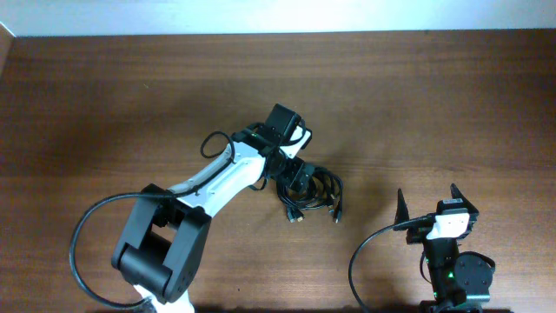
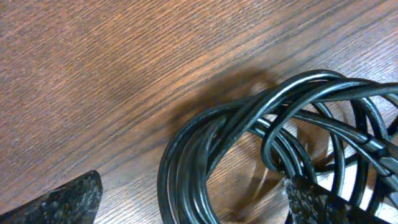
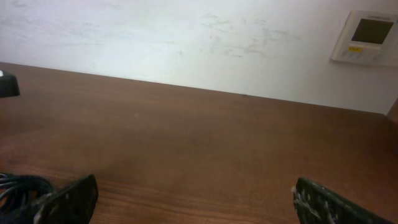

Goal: Untangle cables
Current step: 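Move the left gripper forward and lower it onto the black cable bundle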

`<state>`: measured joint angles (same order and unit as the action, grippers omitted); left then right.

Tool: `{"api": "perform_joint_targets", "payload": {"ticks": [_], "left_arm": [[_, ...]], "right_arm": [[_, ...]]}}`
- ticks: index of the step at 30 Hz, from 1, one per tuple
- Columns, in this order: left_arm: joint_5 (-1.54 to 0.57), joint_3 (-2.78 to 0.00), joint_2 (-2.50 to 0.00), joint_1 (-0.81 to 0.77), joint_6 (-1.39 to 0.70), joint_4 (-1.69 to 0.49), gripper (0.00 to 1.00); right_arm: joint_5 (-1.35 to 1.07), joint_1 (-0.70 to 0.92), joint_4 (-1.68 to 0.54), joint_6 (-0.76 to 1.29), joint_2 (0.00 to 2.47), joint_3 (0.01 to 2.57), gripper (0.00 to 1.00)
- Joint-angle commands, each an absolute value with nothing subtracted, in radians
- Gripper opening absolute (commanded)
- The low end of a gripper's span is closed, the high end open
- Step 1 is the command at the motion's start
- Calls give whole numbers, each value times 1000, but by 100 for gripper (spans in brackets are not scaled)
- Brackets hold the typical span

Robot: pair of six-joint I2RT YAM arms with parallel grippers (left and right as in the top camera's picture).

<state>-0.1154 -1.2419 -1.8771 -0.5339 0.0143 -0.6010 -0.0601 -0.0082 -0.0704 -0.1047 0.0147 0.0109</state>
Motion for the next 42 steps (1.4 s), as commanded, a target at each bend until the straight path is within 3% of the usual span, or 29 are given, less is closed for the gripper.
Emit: {"api": "perform_joint_targets", "payload": {"ticks": [1, 4, 7, 9, 13, 14, 15, 16, 19, 21, 22, 23, 29, 31, 36, 42], "left_arm": [[-107, -1258, -1890, -537, 31, -572, 86], [-107, -1258, -1919, -537, 31, -550, 77], [-107, -1258, -1921, -536, 31, -559, 75], [-107, -1258, -1921, -536, 31, -569, 48], [-107, -1258, -1921, -536, 31, -578, 35], [-107, -1258, -1921, -537, 31, -583, 34], [-107, -1258, -1921, -537, 31, -589, 47], [-107, -1258, -1921, -534, 31, -591, 52], [-66, -1258, -1921, -534, 31, -605, 47], [-66, -1258, -1921, -535, 31, -607, 36], [-66, -1258, -1921, -535, 31, -607, 17], [-66, -1258, -1921, -535, 31, -607, 12], [-66, -1248, -1921, -535, 31, -607, 26], [-66, -1248, -1921, -535, 31, -607, 20], [-67, -1244, -1921, -535, 103, -607, 17], [-67, -1244, -1921, -535, 103, -611, 36]], "right_arm": [[-47, -14, -75, -96, 8, 6, 99], [-47, -14, -75, -96, 8, 6, 99], [-47, -14, -75, -96, 8, 6, 99], [-47, -14, -75, -96, 8, 6, 99], [-47, -14, -75, -96, 8, 6, 99], [-47, -14, -75, -96, 8, 6, 99], [-47, -14, -75, -96, 8, 6, 99], [-47, -14, -75, -96, 8, 6, 99], [-47, -14, -75, -96, 8, 6, 99], [-47, -14, -75, -96, 8, 6, 99], [-47, -14, -75, -96, 8, 6, 99], [-47, -14, -75, -96, 8, 6, 99], [-47, -14, -75, -96, 8, 6, 99], [-47, -14, -75, -96, 8, 6, 99], [-47, -14, -75, -96, 8, 6, 99], [-47, -14, -75, -96, 8, 6, 99]]}}
